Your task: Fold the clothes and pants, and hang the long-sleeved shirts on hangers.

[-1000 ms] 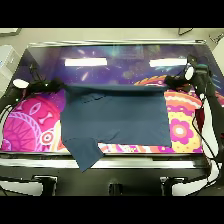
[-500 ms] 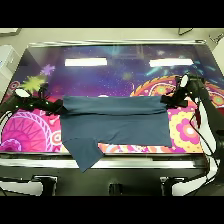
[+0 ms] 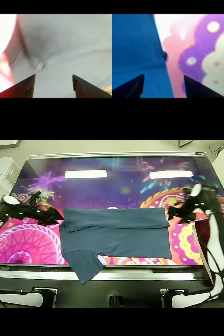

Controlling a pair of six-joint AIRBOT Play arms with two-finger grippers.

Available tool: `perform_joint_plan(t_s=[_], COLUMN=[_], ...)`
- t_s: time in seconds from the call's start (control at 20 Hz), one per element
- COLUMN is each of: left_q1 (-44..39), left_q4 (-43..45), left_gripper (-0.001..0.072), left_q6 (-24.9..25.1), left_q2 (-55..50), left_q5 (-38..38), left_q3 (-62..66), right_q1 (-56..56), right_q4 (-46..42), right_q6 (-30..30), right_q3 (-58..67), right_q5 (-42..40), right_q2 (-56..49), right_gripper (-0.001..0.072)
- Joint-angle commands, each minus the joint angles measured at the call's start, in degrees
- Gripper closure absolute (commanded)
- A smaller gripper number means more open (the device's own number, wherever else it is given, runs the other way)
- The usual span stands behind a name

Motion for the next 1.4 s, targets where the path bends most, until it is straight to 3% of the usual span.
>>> perform_joint_plan(t_s=[0.0, 0.15, 0.35, 0.5, 0.7, 0.85, 0.9, 0.95, 1.0, 1.05, 1.35], left_q1=[3.08, 2.93, 2.95, 2.93, 0.15, -4.7, -6.16, -7.23, -7.78, -7.76, -5.7], left_q4=[5.97, 6.1, -0.15, -5.38, -9.05, -10.97, -10.99, -11.02, -10.99, -10.97, -9.6], left_gripper=[0.0192, 0.0194, 0.0196, 0.021, 0.0232, 0.0297, 0.0353, 0.0442, 0.0602, 0.0682, 0.0681], left_q6=[-0.44, 3.1, 10.12, 12.07, 10.45, 7.72, 6.86, 6.58, 6.93, 8.37, 9.64], left_q2=[3.13, 10.03, 19.06, 19.69, 19.65, 19.54, 19.54, 19.54, 19.56, 19.58, 20.83], left_q5=[-9.01, -6.4, 1.33, 4.57, 9.49, 13.94, 14.47, 14.49, 13.77, 12.41, 9.2], left_q3=[-0.87, -18.86, -42.27, -49.0, -50.47, -50.47, -50.47, -50.47, -50.45, -50.23, -48.74], right_q1=[-6.91, -8.22, -8.22, -8.22, -8.22, -8.22, -8.22, -8.22, -8.22, -8.22, -8.22], right_q4=[2.93, 3.74, 5.73, 6.8, 8.0, 8.2, 8.17, 8.15, 8.11, 8.11, 10.47], right_q6=[-1.4, -3.34, -5.22, -5.29, -5.29, -5.31, -5.33, -5.33, -5.33, -5.31, -5.97], right_q3=[-2.34, -13.53, -24.39, -25.44, -25.44, -25.44, -25.46, -25.46, -25.49, -25.92, -37.2], right_q5=[9.46, 8.46, 6.01, 6.32, 6.14, 6.95, 7.21, 7.19, 6.95, 6.62, -0.7], right_q2=[4.42, 9.11, 13.0, 13.2, 13.22, 13.22, 13.22, 13.22, 13.22, 13.29, 13.27], right_gripper=[0.0141, 0.0141, 0.0143, 0.0144, 0.0145, 0.0145, 0.0145, 0.0145, 0.0145, 0.0145, 0.0143])
